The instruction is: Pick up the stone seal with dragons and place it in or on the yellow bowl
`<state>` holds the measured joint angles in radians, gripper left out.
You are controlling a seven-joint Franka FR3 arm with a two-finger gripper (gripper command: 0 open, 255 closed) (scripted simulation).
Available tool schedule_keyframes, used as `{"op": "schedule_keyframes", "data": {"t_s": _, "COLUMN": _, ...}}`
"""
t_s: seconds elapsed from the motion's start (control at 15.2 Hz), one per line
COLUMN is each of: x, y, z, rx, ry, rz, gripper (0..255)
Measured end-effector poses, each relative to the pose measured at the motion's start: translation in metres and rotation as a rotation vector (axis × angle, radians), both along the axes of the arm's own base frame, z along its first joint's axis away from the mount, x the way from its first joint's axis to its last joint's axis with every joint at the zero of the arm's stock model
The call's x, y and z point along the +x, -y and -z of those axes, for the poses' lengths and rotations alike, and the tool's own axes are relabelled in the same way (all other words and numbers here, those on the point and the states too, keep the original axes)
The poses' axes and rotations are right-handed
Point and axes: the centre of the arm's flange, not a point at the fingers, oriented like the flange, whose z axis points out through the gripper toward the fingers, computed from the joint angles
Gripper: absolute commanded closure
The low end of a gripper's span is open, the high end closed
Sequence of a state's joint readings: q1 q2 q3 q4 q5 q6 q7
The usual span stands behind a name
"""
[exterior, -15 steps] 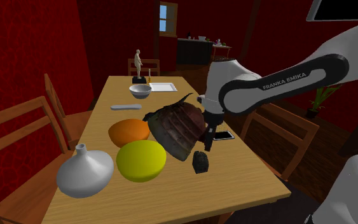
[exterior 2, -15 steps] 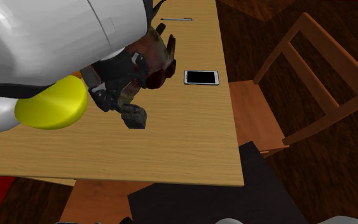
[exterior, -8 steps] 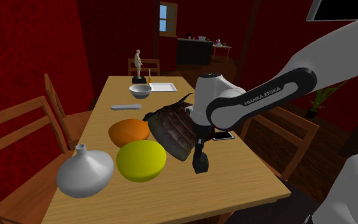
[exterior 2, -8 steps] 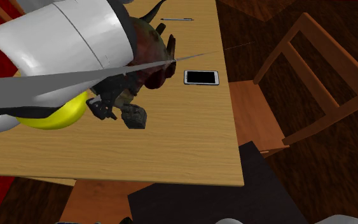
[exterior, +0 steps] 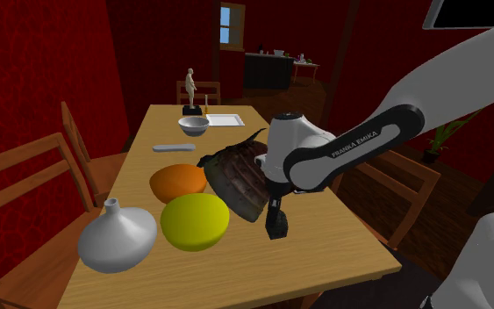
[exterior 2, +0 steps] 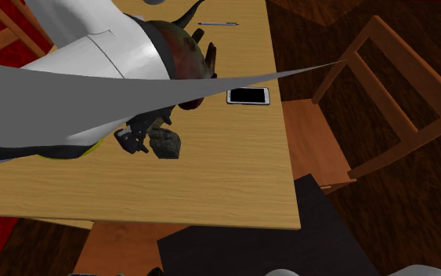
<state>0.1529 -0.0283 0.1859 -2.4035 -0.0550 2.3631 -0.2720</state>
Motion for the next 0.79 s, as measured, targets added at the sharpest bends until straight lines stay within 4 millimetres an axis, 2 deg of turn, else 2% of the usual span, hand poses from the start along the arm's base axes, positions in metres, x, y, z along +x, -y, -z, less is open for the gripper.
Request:
{"op": "schedule_keyframes", "data": {"t_s": 0.2, "x": 0.0001, "y": -0.0002, "z": 0.0003, "rx": 0.000, "ry": 0.000, "rz": 0.000, "gripper": 0}}
{"op": "schedule_keyframes", "data": {"t_s": 0.26, "x": 0.0001, "y": -0.0002, "z": 0.0003, "rx": 0.000, "ry": 0.000, "rz": 0.000, "gripper": 255}}
{"op": "schedule_keyframes", "data": {"t_s": 0.79, "x": 0.0004, "y": -0.0003, "z": -0.0010, "rx": 0.001, "ry": 0.004, "rz": 0.000, "gripper": 255}}
